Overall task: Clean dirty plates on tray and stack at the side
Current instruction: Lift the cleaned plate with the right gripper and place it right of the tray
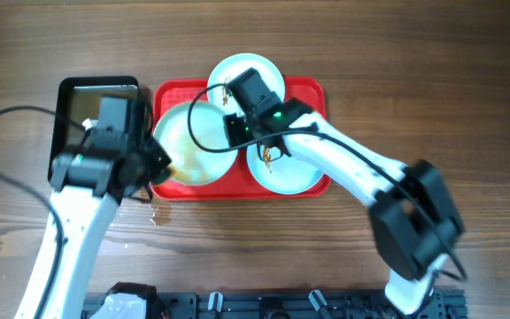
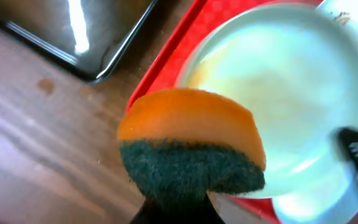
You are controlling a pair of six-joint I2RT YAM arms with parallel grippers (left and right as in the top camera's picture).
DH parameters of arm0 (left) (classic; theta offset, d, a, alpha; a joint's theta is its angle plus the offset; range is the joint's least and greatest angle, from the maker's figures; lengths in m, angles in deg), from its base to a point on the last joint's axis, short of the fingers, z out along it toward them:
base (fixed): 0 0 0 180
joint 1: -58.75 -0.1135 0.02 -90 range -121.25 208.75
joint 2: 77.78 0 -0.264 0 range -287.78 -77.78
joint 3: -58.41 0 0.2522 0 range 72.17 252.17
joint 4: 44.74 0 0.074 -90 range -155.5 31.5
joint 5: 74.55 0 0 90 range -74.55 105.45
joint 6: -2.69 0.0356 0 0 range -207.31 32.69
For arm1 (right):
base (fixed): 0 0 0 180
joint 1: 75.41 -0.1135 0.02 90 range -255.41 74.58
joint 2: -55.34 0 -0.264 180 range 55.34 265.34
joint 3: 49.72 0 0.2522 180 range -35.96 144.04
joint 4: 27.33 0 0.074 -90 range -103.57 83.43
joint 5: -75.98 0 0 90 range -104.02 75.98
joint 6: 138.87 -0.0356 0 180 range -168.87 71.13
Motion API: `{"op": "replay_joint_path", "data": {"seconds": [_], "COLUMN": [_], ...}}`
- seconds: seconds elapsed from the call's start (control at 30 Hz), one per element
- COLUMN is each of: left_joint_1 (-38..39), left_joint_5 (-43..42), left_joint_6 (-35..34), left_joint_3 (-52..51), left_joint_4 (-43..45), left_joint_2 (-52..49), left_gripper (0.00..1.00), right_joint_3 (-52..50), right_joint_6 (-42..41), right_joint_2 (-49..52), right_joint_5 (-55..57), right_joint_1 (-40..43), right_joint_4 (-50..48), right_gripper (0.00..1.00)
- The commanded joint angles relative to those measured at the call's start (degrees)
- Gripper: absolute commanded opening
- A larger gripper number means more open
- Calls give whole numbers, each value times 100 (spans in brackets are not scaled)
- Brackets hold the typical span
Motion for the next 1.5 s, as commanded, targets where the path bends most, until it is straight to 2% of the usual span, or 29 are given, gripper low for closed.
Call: {"op": "replay_joint_path", "data": {"seconds": [0.0, 0.2, 0.33, 0.53, 0.57, 0.73, 0.9, 1.0, 1.17, 1.47], "left_joint_1": [-24, -24, -24, -24, -24, -24, -24, -24, -24, -24], "left_joint_5": [-63, -63, -63, -63, -63, -63, -63, -63, -63, -68], "left_joint_6": [-28, -31, -28, -28, -28, -28, -28, -31, -31, -33], "left_joint_3": [7, 2, 2, 2, 2, 0, 0, -31, -282, -317], "left_joint_4": [-413, -612, -610, -612, -614, -608, -610, -610, -501, -348], "left_joint_2": [232, 208, 197, 192, 192, 186, 105, 2, -105, -138], "left_gripper": [4, 4, 4, 4, 4, 4, 4, 4, 4, 4], "right_joint_3": [11, 9, 9, 9, 9, 9, 9, 9, 9, 9], "right_joint_6": [212, 293, 295, 234, 278, 1755, 2966, 3630, 4933, 5475], "right_joint_2": [-656, -802, -796, -796, -796, -796, -796, -796, -796, -796], "right_joint_5": [1128, 2173, 2962, 3215, 3585, 5598, 6542, 7469, 8037, 8430], "right_joint_1": [20, 17, -94, -400, -492, -1224, -1674, -1847, -1875, -1998], "right_joint_4": [282, 813, 811, 734, 737, 483, -138, -807, -1768, -2138], "right_gripper": [4, 4, 4, 4, 4, 4, 4, 4, 4, 4]}}
